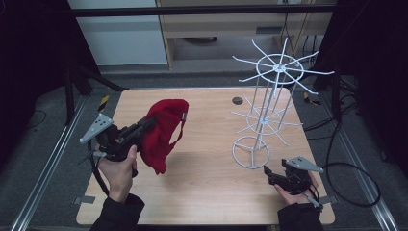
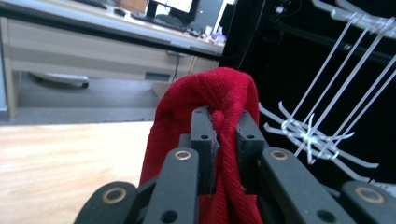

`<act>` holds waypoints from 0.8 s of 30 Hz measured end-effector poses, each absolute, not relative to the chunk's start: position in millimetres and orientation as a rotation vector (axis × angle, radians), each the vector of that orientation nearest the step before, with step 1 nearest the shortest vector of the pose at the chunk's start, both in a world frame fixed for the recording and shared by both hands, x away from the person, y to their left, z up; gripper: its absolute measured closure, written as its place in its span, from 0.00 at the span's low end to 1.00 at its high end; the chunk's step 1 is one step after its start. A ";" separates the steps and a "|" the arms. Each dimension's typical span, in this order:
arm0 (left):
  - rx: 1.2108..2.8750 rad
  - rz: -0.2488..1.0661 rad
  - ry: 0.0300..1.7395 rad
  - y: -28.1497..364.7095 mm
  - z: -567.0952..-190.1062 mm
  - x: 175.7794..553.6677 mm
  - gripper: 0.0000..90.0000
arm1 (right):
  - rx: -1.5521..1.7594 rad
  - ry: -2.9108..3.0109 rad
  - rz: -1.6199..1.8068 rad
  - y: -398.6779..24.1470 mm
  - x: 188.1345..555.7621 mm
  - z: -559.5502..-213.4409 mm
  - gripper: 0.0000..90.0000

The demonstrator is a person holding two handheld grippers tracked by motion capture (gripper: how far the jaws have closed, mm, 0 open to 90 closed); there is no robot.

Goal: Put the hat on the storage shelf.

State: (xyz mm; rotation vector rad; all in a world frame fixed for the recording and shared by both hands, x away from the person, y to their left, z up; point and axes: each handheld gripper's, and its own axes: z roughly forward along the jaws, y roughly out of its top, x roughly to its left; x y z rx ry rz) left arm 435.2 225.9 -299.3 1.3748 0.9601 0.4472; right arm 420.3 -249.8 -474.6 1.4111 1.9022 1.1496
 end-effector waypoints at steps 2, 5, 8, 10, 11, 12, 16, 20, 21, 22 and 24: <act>1.346 0.442 0.942 222.6 -288.3 435.9 0.90 | 1.406 1.902 1.150 -249.7 420.7 -474.7 0.27; 1.330 0.440 0.925 219.2 -279.2 436.5 0.90 | 1.416 1.905 1.156 -248.9 420.5 -474.3 0.27; 1.314 0.451 0.891 212.2 -266.5 435.5 0.90 | 1.413 1.905 1.159 -249.3 420.8 -474.5 0.27; 1.306 0.454 0.875 208.0 -260.3 434.9 0.90 | 1.418 1.902 1.163 -249.8 420.8 -474.5 0.27; 1.298 0.453 0.858 203.2 -253.4 434.5 0.90 | 1.417 1.901 1.163 -250.1 420.9 -474.5 0.27; 1.298 0.453 0.858 203.2 -253.4 434.5 0.90 | 1.417 1.901 1.163 -250.1 420.9 -474.5 0.27; 1.274 0.447 0.819 193.0 -236.8 434.7 0.90 | 1.421 1.903 1.161 -249.6 421.3 -474.5 0.26; 1.250 0.442 0.779 183.3 -223.1 433.7 0.90 | 1.417 1.903 1.159 -250.3 421.7 -474.9 0.26; 1.248 0.441 0.772 181.4 -221.0 433.6 0.90 | 1.417 1.903 1.160 -250.4 421.7 -474.9 0.26; 1.241 0.440 0.765 178.6 -218.2 433.4 0.90 | 1.419 1.903 1.162 -250.4 421.7 -474.8 0.26; 1.237 0.437 0.751 173.6 -212.8 433.7 0.90 | 1.418 1.902 1.163 -250.2 421.9 -474.8 0.26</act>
